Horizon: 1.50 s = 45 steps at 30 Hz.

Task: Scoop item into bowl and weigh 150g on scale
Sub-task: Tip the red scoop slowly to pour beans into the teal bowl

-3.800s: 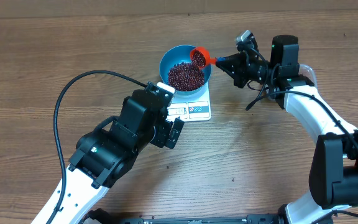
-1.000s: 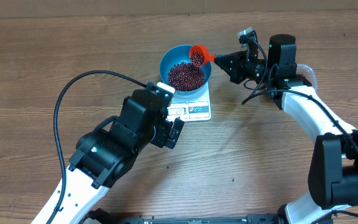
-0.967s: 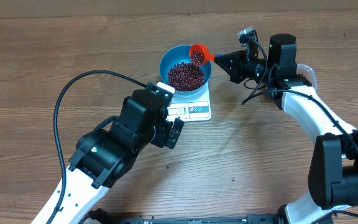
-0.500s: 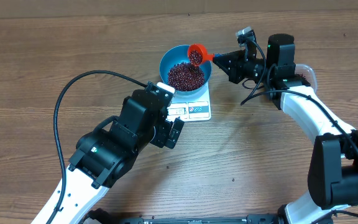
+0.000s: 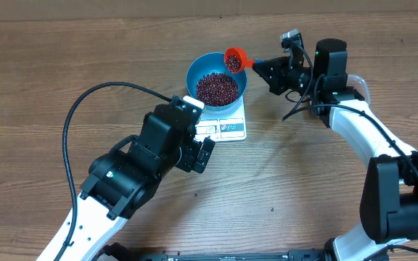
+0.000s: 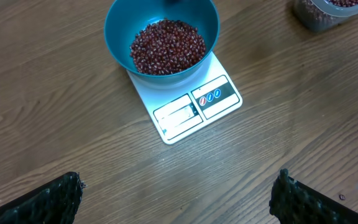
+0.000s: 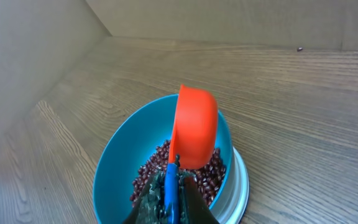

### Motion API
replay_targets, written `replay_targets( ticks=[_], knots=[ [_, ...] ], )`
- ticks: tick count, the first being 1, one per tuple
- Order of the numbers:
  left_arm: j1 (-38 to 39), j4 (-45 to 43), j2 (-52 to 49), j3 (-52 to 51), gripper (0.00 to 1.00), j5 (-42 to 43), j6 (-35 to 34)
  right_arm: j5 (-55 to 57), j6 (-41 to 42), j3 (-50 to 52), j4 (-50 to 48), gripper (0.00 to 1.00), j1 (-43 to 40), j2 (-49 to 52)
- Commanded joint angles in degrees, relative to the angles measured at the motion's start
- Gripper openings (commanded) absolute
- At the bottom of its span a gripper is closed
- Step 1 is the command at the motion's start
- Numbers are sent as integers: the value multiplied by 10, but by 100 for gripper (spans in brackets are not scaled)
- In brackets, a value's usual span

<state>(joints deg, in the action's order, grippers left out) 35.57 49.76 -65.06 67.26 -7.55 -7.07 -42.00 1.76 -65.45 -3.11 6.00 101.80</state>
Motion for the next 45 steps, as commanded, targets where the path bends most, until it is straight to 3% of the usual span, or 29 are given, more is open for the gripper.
replay_targets(
  ticks=[1, 11, 14, 17, 20, 23, 25, 28, 31, 45],
  knots=[
    [-3, -1, -2, 4, 100, -5, 9, 2, 6, -2, -1, 4, 0, 1],
    [-3, -1, -2, 4, 100, -5, 9, -19, 18, -2, 0, 4, 2, 1],
    [-3, -1, -2, 4, 99, -5, 9, -16, -18, -2, 11, 4, 7, 1],
    [-3, -1, -2, 4, 99, -5, 9, -16, 15, -2, 8, 4, 7, 2],
    [-3, -1, -2, 4, 100, -5, 9, 9, -40, -2, 19, 4, 15, 1],
    [-3, -1, -2, 4, 100, -5, 9, 2, 19, -2, 3, 4, 12, 4],
    [-3, -1, -2, 4, 100, -5, 9, 9, -26, -2, 14, 4, 16, 3],
    [-3, -1, -2, 4, 100, -5, 9, 1, 14, -2, 3, 4, 12, 7],
    [-3, -1, -2, 4, 100, -5, 9, 0, -16, -2, 10, 4, 14, 7],
    [-3, -1, -2, 4, 99, -5, 9, -1, -2, -2, 13, 4, 7, 7]
  ],
)
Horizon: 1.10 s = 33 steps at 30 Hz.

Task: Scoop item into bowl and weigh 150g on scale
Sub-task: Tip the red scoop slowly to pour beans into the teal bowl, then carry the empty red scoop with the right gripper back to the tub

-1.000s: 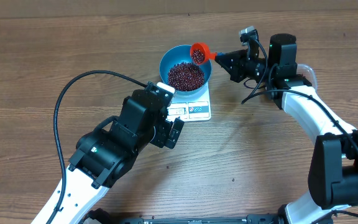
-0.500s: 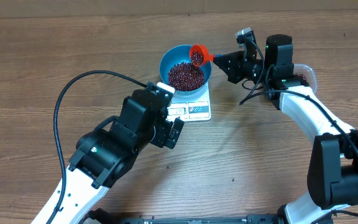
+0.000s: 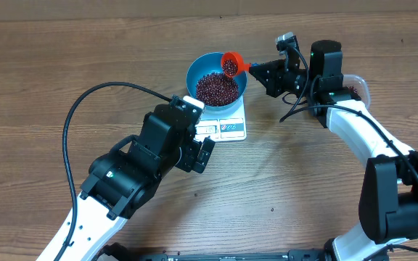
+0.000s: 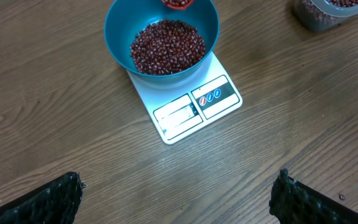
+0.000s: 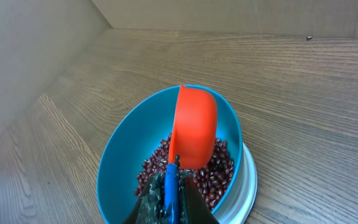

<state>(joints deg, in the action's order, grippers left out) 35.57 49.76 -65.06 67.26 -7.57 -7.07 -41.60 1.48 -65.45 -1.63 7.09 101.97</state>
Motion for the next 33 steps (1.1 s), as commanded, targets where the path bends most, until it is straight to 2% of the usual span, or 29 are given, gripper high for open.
replay_targets(
  ticks=[1, 20, 26, 33],
  knots=[
    [-3, -1, -2, 4, 99, -5, 9, -5, 0, -2, -2, 4, -4, 5],
    [-3, -1, -2, 4, 100, -5, 9, -6, 7, -2, -2, 4, -4, 5],
    [-3, -1, -2, 4, 100, -5, 9, -50, 20, -2, -3, 4, -4, 4],
    [-3, -1, -2, 4, 100, -5, 9, -61, 141, -2, 3, 4, -18, -19]
  ],
)
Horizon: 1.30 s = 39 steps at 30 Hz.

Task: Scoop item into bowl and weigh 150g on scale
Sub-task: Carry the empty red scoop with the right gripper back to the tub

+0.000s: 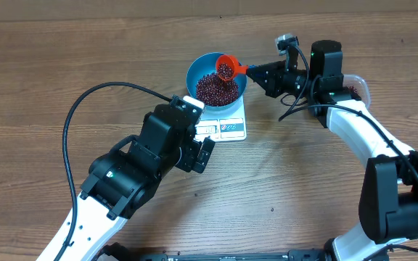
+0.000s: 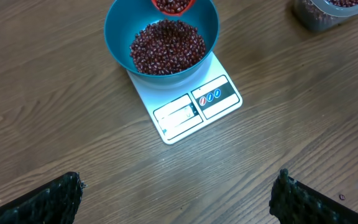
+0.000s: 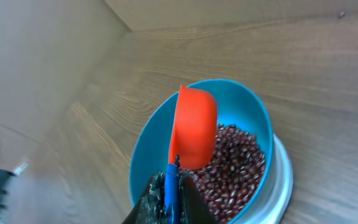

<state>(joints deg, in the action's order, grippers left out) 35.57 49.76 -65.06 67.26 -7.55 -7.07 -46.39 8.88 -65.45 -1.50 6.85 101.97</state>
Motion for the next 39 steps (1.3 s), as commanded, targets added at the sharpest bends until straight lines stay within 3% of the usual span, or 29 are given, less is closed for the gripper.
replay_targets(
  ticks=[1, 8, 18, 27, 33, 39],
  knots=[
    [-3, -1, -2, 4, 100, -5, 9, -13, 78, -2, 5, 4, -22, -25],
    [-3, -1, -2, 4, 100, -5, 9, -74, 81, -2, 52, 4, -101, -89],
    [-3, -1, -2, 4, 99, -5, 9, -77, 61, -2, 171, 4, -254, -148],
    [-3, -1, -2, 4, 100, -5, 9, -36, -100, -2, 302, 4, -376, -150],
    [-3, -1, -2, 4, 100, -5, 9, 48, -202, -2, 336, 4, -380, -168],
    [-3, -1, -2, 4, 100, -5, 9, 91, -369, -2, 351, 4, -380, -190]
  ],
)
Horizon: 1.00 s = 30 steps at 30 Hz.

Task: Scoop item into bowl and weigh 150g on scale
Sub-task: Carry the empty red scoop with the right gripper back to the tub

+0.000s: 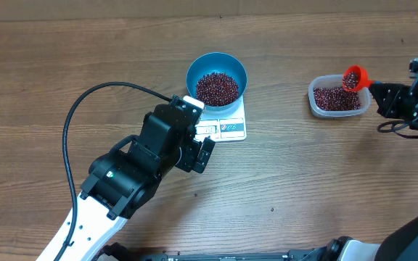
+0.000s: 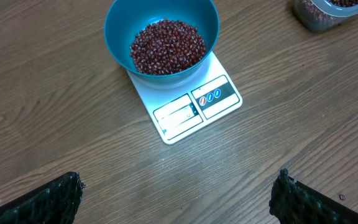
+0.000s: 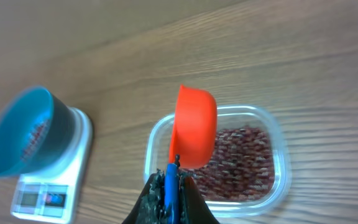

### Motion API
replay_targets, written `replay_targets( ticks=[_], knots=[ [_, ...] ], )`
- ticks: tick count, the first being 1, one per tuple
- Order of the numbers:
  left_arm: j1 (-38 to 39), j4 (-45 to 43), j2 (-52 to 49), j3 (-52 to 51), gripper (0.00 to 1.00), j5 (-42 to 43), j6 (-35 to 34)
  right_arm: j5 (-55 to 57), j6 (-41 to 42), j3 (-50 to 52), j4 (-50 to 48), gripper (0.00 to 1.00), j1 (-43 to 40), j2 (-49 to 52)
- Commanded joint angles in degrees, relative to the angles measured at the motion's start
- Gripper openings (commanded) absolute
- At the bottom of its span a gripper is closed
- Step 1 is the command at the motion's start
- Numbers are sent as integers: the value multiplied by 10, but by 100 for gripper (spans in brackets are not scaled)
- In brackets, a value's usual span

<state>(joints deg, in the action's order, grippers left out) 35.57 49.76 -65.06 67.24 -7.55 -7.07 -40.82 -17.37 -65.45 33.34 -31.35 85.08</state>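
A blue bowl (image 1: 217,80) of red beans stands on the white scale (image 1: 226,127) at the table's middle back; both also show in the left wrist view as bowl (image 2: 161,38) and scale (image 2: 188,109). My right gripper (image 3: 171,180) is shut on the blue handle of an orange scoop (image 3: 195,127), which holds beans (image 1: 352,77) over the clear tub of beans (image 1: 337,98) at the right. My left gripper (image 2: 176,193) is open above bare table in front of the scale, nothing between its fingers.
The left arm (image 1: 140,170) and its black cable (image 1: 85,109) lie over the front left of the wooden table. A stray bean (image 1: 271,210) lies on the table in front.
My right gripper has moved with the scoop from over the blue bowl to over the clear tub at the right. The scoop still holds beans. The left arm has not moved.
The right gripper held the scoop at the bowl's right rim, then further over the bowl with beans still in it at both later moments. Now the scoop is back over the tub. The left gripper stayed open in front of the scale throughout.
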Motion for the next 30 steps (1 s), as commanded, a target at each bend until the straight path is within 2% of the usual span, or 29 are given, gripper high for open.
replay_targets(
  ticks=[1, 11, 15, 20, 23, 25, 27, 30],
  knots=[
    [-3, -1, -2, 4, 99, -5, 9, 46, -125, -2, 4, 4, 2, -21],
    [-3, -1, -2, 4, 100, -5, 9, 83, -346, -2, 11, 4, 22, -21],
    [-3, -1, -2, 4, 100, -5, 9, 105, -399, -2, 10, 4, 56, -21],
    [-3, -1, -2, 4, 100, -5, 9, 195, -406, -2, 6, 4, 98, -20],
    [-3, -1, -2, 4, 99, -5, 9, 215, -376, -2, 5, 4, 102, -20],
    [-3, -1, -2, 4, 100, -5, 9, 215, -319, -2, 3, 4, 101, -20],
    [-3, -1, -2, 4, 99, -5, 9, 215, -258, -2, 4, 4, 99, -20],
    [-3, -1, -2, 4, 100, -5, 9, 210, -108, -2, 7, 4, 99, -20]
  ],
)
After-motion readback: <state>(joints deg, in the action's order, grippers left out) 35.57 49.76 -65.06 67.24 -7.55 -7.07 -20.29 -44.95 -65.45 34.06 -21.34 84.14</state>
